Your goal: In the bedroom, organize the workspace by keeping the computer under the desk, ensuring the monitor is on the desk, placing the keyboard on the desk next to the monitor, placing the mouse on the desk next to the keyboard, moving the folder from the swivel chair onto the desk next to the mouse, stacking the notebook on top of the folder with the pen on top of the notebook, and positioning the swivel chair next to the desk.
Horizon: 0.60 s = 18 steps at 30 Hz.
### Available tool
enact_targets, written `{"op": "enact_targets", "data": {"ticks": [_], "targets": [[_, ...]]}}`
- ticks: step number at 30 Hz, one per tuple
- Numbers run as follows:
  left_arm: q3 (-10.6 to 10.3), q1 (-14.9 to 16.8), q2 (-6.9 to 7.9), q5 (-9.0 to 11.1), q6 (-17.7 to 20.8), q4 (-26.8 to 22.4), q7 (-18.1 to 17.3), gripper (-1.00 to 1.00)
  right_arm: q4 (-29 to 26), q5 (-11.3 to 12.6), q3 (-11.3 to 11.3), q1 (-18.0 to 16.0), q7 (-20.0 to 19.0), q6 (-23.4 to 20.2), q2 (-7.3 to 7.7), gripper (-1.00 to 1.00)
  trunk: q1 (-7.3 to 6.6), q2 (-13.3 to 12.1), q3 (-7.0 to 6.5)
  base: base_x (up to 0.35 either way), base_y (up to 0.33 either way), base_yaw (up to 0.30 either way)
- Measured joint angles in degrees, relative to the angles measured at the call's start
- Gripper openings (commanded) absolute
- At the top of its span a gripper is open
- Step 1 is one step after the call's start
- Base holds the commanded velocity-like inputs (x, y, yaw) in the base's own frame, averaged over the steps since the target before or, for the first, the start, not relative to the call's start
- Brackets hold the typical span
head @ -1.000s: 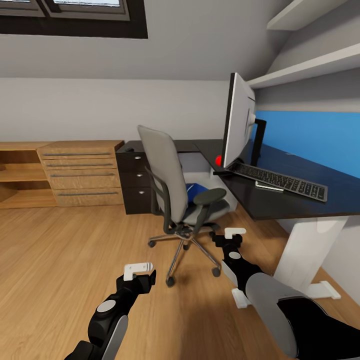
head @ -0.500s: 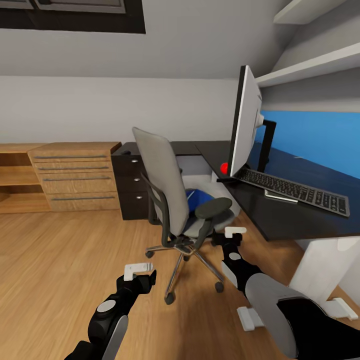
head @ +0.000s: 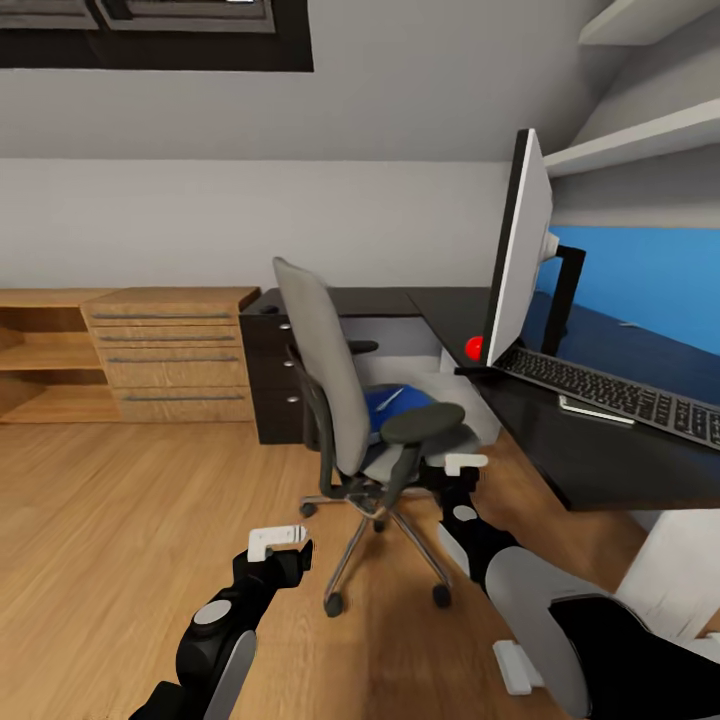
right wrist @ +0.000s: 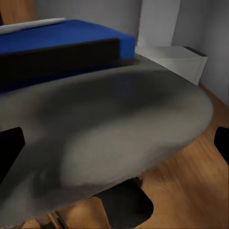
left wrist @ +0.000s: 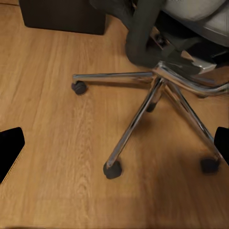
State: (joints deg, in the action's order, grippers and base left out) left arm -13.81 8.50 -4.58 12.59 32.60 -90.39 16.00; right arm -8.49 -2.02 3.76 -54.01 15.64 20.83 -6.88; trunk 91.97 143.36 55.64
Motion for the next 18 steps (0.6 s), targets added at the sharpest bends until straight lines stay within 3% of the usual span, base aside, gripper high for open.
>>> {"op": "enact_targets", "data": {"ticks": [4,12,18], "targets": [[0.05,-0.01,-0.01,0.07,0.00,0.00,0.00,1.00,0.00,0.06,-0.03,0.00,0.01,-0.03,-0.30,1.00,0.00,0.00,-0.13,0.000,0.000,0.235],[0.08,-0.01,0.00,0.01,0.00,0.01,0.00,1.00,0.00,0.11,-0.01,0.01,0.08,-0.09,-0.76,1.00,0.00,0.00,-0.15,0.000,0.000,0.068],[0.09,-0.02,0.00,0.00,0.00,0.00,0.00,1.00,0.00,0.12,-0.02,0.00,0.09,-0.09,-1.02,1.00,0.00,0.00,-0.15,0.000,0.000,0.235]]}}
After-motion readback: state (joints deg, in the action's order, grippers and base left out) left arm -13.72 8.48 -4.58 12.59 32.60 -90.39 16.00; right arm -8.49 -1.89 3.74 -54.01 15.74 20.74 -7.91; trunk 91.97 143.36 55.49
